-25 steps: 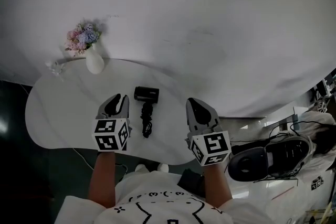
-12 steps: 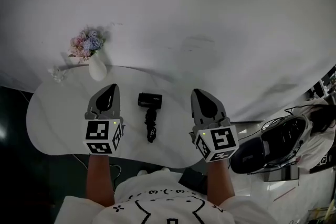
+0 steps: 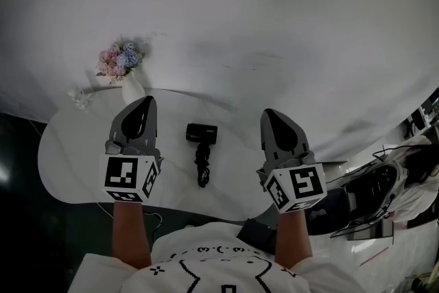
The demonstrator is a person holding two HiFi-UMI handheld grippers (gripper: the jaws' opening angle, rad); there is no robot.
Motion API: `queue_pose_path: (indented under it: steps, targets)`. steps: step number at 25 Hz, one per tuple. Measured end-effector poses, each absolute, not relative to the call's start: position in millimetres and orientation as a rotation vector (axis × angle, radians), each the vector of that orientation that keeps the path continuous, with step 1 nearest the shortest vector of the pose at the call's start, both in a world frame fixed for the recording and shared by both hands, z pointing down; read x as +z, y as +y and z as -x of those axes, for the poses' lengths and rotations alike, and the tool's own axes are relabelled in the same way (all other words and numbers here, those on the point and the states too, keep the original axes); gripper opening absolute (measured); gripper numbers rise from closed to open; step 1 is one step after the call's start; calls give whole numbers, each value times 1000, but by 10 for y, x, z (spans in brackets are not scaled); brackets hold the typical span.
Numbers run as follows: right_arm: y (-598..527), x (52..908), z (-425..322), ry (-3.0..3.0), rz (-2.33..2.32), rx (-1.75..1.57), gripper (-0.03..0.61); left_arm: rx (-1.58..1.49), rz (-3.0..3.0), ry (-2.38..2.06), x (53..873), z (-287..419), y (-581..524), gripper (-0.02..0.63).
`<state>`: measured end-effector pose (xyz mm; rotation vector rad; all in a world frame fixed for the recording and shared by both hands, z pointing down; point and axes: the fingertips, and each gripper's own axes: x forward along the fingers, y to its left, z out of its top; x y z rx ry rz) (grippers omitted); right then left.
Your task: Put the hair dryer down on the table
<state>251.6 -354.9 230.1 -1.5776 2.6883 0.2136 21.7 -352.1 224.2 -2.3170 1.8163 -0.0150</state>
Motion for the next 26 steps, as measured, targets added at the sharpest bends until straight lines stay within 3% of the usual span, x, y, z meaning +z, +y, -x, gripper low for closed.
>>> queue_pose_path:
  steps: [26]
  targets:
    - [-3405, 2161, -2472, 2691, 1622, 310, -5, 18, 2324, 1768, 2092, -229, -3369, 18]
